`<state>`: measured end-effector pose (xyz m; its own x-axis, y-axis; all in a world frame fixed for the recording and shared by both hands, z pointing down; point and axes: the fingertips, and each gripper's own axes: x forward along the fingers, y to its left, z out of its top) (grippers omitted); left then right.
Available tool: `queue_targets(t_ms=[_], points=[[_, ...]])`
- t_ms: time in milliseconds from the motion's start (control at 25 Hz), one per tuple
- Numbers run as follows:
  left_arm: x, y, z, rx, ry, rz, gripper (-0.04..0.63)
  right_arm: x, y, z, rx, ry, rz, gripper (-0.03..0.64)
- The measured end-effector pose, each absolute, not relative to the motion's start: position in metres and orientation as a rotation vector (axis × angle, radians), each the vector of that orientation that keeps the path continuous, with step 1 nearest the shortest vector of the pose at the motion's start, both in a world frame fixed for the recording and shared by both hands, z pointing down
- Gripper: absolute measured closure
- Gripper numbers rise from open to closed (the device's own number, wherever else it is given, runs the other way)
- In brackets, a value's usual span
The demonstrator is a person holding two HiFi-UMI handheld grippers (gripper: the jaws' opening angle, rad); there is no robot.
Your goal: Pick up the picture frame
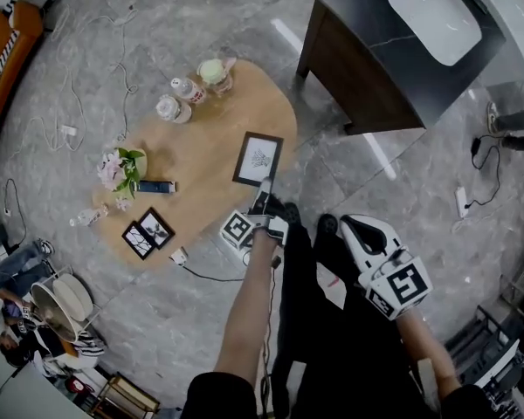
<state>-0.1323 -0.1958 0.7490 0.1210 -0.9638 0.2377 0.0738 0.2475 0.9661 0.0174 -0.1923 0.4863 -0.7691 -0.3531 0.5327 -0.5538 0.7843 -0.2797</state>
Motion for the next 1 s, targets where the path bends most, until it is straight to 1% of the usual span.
queue_targets(t_ms=[320, 560, 1000], points=[[-0.108, -0.199, 0.623, 1.1, -1.045, -1.104, 0.519, 0.011, -0.192, 0.432, 0.665, -2.628, 0.474, 0.604], [-0.084, -0.199, 0.531, 1.257, -1.027, -1.106, 0.518, 0.015, -0.2, 0.396, 0.713, -2.713, 0.428, 0.603], [-0.089, -0.187, 0.395, 1.354, -1.104, -1.183, 0.518, 0.011, -0.209, 0.336, 0.695, -2.85, 0.343, 0.604]])
